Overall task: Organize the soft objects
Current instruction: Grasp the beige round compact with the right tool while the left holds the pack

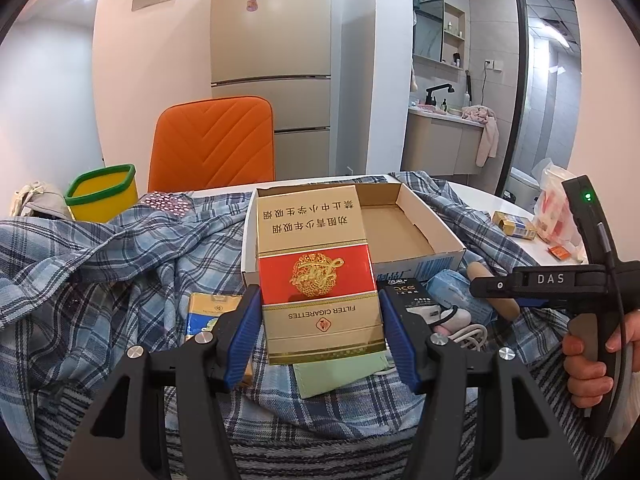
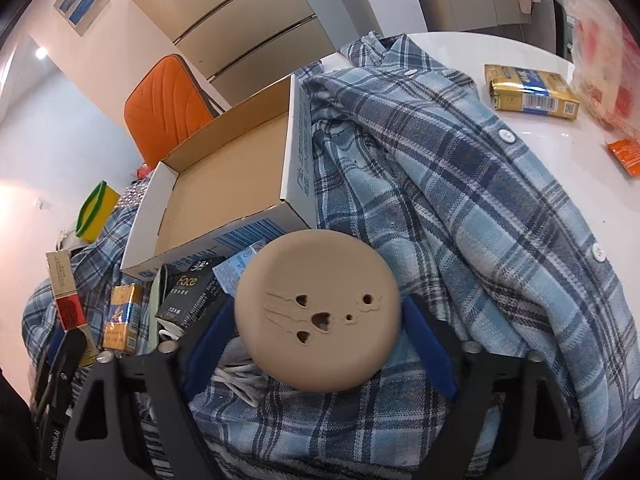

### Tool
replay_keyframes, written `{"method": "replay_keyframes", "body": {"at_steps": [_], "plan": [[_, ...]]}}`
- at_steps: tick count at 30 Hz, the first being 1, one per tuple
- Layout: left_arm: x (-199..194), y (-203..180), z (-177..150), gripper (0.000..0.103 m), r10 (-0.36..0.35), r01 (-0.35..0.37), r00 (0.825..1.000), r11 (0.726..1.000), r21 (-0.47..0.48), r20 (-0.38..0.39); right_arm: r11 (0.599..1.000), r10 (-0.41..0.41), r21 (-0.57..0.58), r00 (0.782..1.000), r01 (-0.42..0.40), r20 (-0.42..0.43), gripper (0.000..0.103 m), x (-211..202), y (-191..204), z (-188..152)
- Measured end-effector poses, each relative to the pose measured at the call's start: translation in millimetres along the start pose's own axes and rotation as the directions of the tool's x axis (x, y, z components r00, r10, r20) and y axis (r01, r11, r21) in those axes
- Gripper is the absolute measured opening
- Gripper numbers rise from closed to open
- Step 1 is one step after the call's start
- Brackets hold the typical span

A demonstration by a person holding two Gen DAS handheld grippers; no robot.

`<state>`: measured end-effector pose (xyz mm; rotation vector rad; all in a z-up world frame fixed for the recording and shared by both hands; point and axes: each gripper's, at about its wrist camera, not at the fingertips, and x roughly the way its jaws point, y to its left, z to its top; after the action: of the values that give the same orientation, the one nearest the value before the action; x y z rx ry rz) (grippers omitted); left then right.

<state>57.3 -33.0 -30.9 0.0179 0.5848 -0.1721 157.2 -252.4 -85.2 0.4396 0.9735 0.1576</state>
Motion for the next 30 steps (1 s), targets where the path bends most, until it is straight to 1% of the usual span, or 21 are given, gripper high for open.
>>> {"method": "replay_keyframes", "body": {"at_steps": [2,4,7,9,11,13,15,18,20,22,26,30], "plan": [[-0.4,-0.4,-0.5,0.057,0.0,0.0,1.0,1.0,0.001,0.003,1.0,0.013,-0.018,1.0,-0.013,0.013,0.079,-3.5,2.3,-0.2],[-0.3,-0.6,-0.7,0.057,0.0,0.0,1.0,1.0,0.002,0.004,0.999,0.016,-0.049,0.999,-0.013,0.047,0.078,-10.2,8.2,-1.8],[-2.0,0.1,-0.8,0.057,0.001,-0.001,1.0,1.0,-0.003,0.013,0.989,0.035,-0.146,0.992,-0.017,0.121,0.078,-24.2,25.5,-6.1],[-4.2,0.6,-0.9,0.057,0.003,-0.003,1.0,1.0,-0.005,0.023,0.971,0.043,-0.24,0.987,-0.005,0.155,0.078,-29.9,43.0,-12.3],[-6.2,1.0,-1.1,0.057,0.006,-0.006,0.999,1.0,-0.006,0.033,0.944,0.04,-0.328,0.985,0.018,0.17,0.078,-30.7,58.7,-20.2],[-7.5,1.2,-0.9,0.057,0.008,-0.008,0.999,1.0,-0.005,0.039,0.911,0.014,-0.408,0.987,0.052,0.159,0.078,-24.6,73.8,-28.2],[-7.6,1.2,-0.6,0.057,0.008,-0.008,0.999,1.0,-0.003,0.039,0.884,-0.014,-0.461,0.992,0.073,0.129,0.079,-15.5,84.2,-34.3],[-7.5,0.9,-0.3,0.057,0.009,-0.008,0.999,1.0,-0.002,0.039,0.869,-0.043,-0.487,0.993,0.092,0.111,0.082,-8.7,90.5,-36.9],[-7.3,0.8,-0.2,0.057,0.008,-0.008,0.999,1.0,-0.002,0.038,0.87,-0.057,-0.481,0.992,0.104,0.111,0.083,-6.8,90.4,-35.4],[-7.1,0.6,-0.3,0.057,0.009,-0.009,0.999,1.0,0.0,0.035,0.873,-0.057,-0.477,0.991,0.107,0.118,0.087,-6.3,90.6,-34.8],[-5.2,1.3,-0.1,0.058,0.007,-0.007,1.0,1.0,-0.002,0.025,0.871,-0.073,-0.477,0.991,0.117,0.11,0.087,-6.7,86.5,-33.8],[-4.8,1.4,0.1,0.058,0.007,-0.007,1.0,1.0,0.0,0.025,0.88,-0.086,-0.461,0.993,0.114,0.081,0.088,-1.8,82.7,-31.0]]}}
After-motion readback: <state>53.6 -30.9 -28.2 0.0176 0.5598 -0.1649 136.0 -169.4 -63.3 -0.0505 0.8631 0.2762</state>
